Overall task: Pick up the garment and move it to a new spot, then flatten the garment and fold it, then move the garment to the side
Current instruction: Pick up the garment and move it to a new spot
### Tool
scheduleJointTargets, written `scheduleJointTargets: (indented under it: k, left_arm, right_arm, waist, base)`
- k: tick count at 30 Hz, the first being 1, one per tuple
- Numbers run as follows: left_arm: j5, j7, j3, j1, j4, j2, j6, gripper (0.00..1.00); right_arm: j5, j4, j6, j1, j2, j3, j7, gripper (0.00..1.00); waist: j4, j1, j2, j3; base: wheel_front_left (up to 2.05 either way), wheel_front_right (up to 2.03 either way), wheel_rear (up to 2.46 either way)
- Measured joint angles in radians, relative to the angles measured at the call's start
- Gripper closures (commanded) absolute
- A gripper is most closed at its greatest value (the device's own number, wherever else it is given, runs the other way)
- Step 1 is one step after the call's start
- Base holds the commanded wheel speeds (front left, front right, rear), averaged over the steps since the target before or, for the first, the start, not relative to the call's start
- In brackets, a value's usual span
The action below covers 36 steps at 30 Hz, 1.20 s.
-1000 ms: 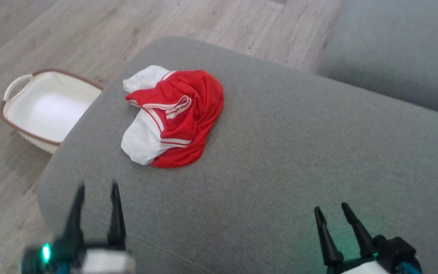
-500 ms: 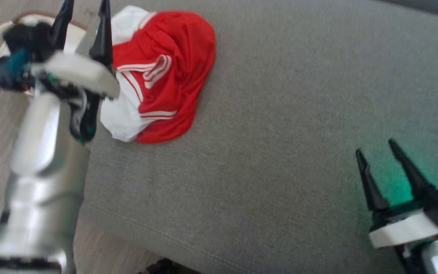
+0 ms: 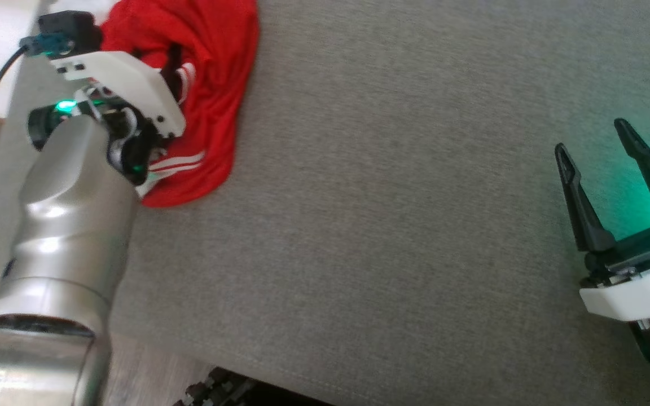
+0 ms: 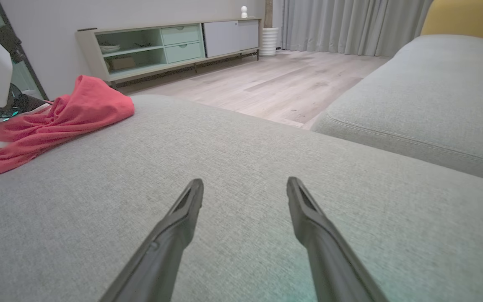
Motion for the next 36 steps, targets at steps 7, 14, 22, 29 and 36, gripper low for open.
scheduleJointTargets:
  k: [7, 14, 22, 29, 36]
  left_arm:
    - [-0.026, -0.179, -0.076, -0.001, -0.003, 0.082, 0.000, 1.00]
    - [0.002, -0.349, -0.191, -0.042, -0.042, 0.177, 0.000, 1.00]
    - [0.007, -0.358, -0.350, -0.113, -0.126, 0.240, 0.000, 1.00]
    - [-0.007, -0.314, -0.476, -0.137, -0.235, 0.258, 0.000, 1.00]
    - [-0.062, -0.258, -0.585, -0.141, -0.351, 0.271, 0.000, 1.00]
  right_arm:
    - [-0.001, 0.015, 0.000, -0.011, 0.011, -0.003, -0.021, 0.00]
    - [-0.001, 0.124, 0.000, -0.012, 0.090, 0.020, -0.116, 0.00]
    - [0.017, 0.247, 0.000, -0.006, 0.210, 0.072, -0.182, 0.00]
    - [0.046, 0.276, 0.000, 0.025, 0.259, 0.095, -0.191, 0.00]
    - [0.062, 0.266, 0.000, 0.038, 0.290, 0.113, -0.191, 0.00]
  waist:
    - [-0.067, 0.0002, 0.0000, 0.024]
    - [-0.098, -0.0001, 0.0000, -0.073]
    - [-0.193, -0.0004, 0.0001, -0.232]
    - [-0.316, -0.0003, 0.0001, -0.328]
    - [-0.483, -0.0002, 0.0001, -0.406]
  base:
    - [0.00, 0.00, 0.00]
    - [0.00, 0.00, 0.00]
    - [0.00, 0.00, 0.00]
    - [0.00, 0.00, 0.00]
    - [0.00, 0.00, 0.00]
